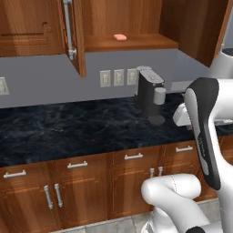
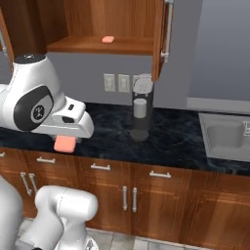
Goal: Pick up the bar soap and bar soap from the sink, and place them back in the cabinet, and close the cabinet doors.
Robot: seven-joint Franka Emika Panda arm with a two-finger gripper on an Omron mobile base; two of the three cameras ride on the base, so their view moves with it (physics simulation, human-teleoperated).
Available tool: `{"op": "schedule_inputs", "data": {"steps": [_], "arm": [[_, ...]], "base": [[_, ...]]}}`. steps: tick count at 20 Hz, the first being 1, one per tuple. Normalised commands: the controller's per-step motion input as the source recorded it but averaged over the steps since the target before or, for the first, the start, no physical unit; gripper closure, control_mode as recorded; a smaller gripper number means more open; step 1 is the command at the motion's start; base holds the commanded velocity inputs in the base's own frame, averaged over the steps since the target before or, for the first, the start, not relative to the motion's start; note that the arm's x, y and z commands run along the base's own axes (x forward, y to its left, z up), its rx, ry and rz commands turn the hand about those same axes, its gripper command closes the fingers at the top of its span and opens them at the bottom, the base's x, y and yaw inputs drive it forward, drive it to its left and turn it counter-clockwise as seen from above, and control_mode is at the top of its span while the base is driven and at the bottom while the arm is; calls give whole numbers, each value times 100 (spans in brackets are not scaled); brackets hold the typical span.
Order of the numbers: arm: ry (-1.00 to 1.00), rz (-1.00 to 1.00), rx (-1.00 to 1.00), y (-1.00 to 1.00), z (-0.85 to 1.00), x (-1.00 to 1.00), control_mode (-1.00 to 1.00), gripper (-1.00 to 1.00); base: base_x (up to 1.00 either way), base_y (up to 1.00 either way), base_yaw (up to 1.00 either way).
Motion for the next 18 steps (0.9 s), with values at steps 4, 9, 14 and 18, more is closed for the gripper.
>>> {"op": "schedule_inputs", "data": {"steps": [4,9,14,18], "arm": [[0,0,0,0,0,0,100,100],[0,0,0,0,0,0,100,100],[0,0,0,0,0,0,100,100],[0,0,0,0,0,0,100,100]], "base": [[29,31,0],[38,17,0],[41,14,0],[44,14,0]]}}
